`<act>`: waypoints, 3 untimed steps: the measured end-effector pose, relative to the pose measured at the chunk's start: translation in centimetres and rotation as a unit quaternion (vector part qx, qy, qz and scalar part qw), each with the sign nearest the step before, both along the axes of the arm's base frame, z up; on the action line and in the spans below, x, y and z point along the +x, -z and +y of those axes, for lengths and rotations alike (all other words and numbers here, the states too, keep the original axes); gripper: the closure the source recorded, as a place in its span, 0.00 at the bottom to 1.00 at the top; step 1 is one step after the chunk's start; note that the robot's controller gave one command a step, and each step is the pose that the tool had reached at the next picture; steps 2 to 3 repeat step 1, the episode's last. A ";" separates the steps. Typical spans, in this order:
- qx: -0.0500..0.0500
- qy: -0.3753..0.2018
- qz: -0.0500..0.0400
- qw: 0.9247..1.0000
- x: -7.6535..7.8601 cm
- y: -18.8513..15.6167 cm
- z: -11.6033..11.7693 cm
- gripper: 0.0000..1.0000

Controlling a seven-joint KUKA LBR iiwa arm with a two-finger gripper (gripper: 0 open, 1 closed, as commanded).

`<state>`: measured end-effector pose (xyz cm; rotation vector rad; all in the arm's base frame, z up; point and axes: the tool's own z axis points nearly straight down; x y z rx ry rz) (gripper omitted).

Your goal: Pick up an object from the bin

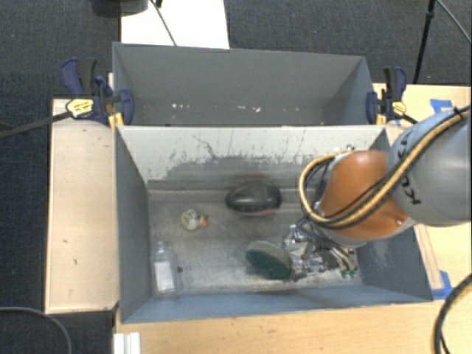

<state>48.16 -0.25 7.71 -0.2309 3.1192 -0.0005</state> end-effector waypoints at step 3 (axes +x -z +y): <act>0.000 0.025 0.001 1.000 2.1 -14.2 -2.9 1.00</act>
Offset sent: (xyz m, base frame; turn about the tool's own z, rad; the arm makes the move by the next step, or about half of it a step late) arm 0.0183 -0.0284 0.1380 0.0451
